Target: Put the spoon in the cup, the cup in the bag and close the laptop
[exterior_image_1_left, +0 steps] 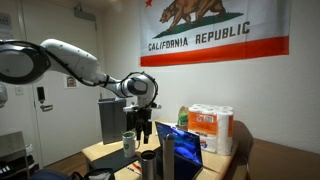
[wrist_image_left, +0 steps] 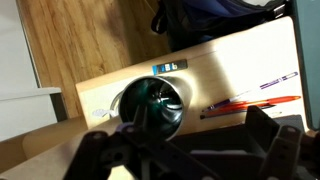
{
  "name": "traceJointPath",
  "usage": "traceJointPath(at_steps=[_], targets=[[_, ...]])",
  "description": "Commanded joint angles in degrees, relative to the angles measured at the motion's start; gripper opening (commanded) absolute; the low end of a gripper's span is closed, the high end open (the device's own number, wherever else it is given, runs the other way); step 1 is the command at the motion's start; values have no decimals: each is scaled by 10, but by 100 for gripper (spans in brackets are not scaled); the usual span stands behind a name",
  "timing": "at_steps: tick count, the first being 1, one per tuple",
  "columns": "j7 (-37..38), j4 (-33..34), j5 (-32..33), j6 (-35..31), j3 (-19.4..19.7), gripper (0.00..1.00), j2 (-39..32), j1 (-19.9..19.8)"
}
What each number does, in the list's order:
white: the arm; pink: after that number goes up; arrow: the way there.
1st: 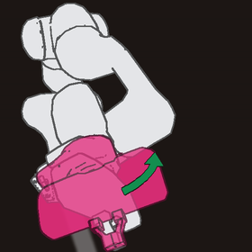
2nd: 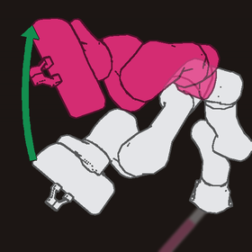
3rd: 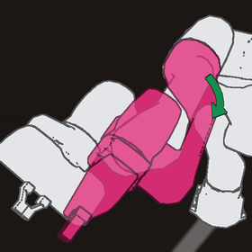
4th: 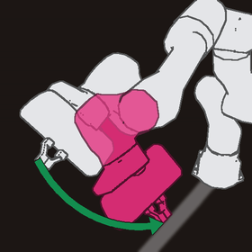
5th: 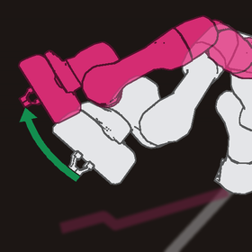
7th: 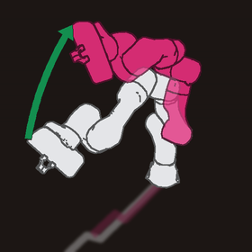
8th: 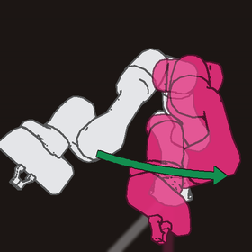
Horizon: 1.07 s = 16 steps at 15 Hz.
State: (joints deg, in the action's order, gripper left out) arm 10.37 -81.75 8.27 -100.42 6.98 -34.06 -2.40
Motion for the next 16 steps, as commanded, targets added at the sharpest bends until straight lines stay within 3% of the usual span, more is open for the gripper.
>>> traceJointPath(at_steps=[1, 12, 13, 16], targets=[[4, -114, 17, -84, 1, 100, 51, 1], [-2, -231, 15, -226, 10, 100, 87, -6], [-2, -236, 16, -232, 11, 81, 89, -6], [-1, -250, 15, -247, 14, 58, 95, -7]])
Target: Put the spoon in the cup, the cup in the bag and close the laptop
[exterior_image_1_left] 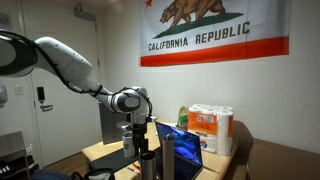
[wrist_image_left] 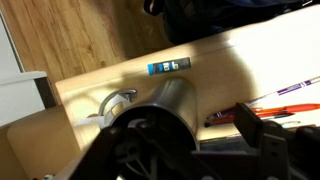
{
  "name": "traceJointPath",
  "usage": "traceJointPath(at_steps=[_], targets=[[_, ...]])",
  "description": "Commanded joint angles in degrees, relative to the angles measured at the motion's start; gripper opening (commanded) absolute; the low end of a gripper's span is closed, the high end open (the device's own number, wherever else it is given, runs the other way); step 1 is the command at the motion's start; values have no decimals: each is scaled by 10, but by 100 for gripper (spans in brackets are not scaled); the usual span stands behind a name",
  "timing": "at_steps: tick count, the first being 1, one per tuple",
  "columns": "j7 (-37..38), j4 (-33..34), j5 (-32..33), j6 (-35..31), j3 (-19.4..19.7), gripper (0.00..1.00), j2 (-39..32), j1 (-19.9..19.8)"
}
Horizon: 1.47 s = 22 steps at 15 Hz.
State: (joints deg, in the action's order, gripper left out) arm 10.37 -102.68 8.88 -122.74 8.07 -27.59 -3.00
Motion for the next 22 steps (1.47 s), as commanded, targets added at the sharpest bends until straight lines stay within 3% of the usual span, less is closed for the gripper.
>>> traceJointPath(at_steps=[1, 6, 8, 15, 22], targets=[[-1, -45, 10, -29, 4, 51, 32, -2], [0, -63, 16, -42, 12, 12, 44, -2], [7, -71, 24, -28, 14, 1, 61, 4], [19, -143, 52, -5, 1, 4, 169, 22], [14, -214, 27, 52, -40, 4, 290, 30]])
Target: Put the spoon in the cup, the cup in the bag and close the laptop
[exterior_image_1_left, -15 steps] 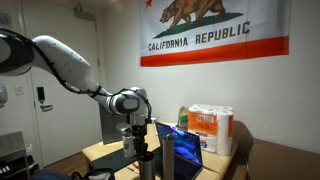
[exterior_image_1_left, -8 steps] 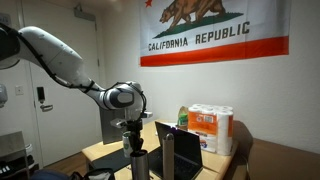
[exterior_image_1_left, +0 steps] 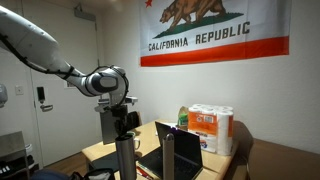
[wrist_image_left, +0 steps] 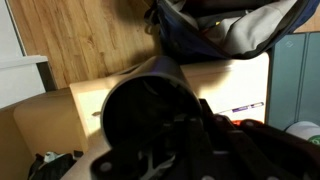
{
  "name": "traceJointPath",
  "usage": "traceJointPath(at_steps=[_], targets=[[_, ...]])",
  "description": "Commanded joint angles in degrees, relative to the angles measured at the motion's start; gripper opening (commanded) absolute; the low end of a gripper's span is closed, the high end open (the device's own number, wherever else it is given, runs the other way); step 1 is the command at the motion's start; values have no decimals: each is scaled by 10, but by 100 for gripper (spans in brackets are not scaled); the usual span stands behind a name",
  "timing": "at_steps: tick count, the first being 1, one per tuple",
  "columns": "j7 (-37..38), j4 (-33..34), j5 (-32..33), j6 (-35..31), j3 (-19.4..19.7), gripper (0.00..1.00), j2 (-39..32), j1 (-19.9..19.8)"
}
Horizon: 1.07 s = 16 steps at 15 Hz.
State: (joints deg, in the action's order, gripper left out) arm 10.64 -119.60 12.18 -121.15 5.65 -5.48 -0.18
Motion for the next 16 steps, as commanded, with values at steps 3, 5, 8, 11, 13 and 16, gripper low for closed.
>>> traceJointPath(at_steps=[3, 5, 8, 11, 13, 16], targets=[[9, -70, -13, 90, -36, 4, 121, 5], [9, -88, -16, 112, -48, 4, 149, 7], [3, -127, -24, 94, -63, 4, 177, 11], [2, -163, -37, 82, -77, 4, 180, 17], [1, -187, -46, 57, -82, 4, 178, 23], [1, -216, -51, 1, -88, 4, 166, 25]])
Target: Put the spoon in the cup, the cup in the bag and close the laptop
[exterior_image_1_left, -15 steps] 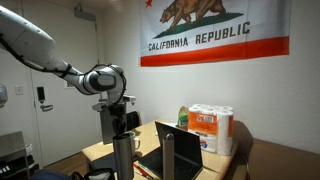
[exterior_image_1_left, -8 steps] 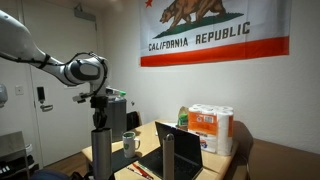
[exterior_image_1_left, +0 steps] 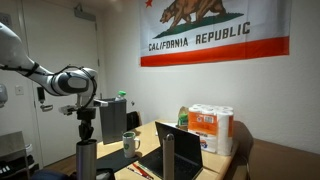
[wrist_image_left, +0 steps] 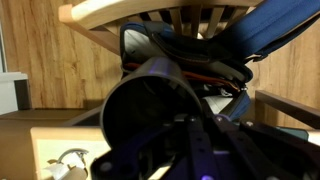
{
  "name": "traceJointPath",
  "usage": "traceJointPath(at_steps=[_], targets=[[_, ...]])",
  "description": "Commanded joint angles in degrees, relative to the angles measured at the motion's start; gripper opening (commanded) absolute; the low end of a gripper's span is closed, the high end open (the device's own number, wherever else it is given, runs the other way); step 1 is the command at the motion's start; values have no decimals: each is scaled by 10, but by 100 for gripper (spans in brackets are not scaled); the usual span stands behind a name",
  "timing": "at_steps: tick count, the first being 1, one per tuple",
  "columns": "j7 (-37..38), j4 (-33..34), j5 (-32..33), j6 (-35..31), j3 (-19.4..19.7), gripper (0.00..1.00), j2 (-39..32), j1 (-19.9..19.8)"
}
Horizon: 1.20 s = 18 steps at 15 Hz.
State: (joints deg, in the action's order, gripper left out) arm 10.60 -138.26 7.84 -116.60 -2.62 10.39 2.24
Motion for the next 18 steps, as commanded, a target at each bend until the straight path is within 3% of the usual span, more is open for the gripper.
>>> traceJointPath(at_steps=[1, 5, 10, 18], targets=[[3, -36, -5, -67, -6, 4, 0, 0], [4, -55, 2, -148, -7, 4, -30, -1], [6, -87, 8, -202, -3, 4, -73, -2], [17, -127, 78, -318, 30, 4, -139, -17]])
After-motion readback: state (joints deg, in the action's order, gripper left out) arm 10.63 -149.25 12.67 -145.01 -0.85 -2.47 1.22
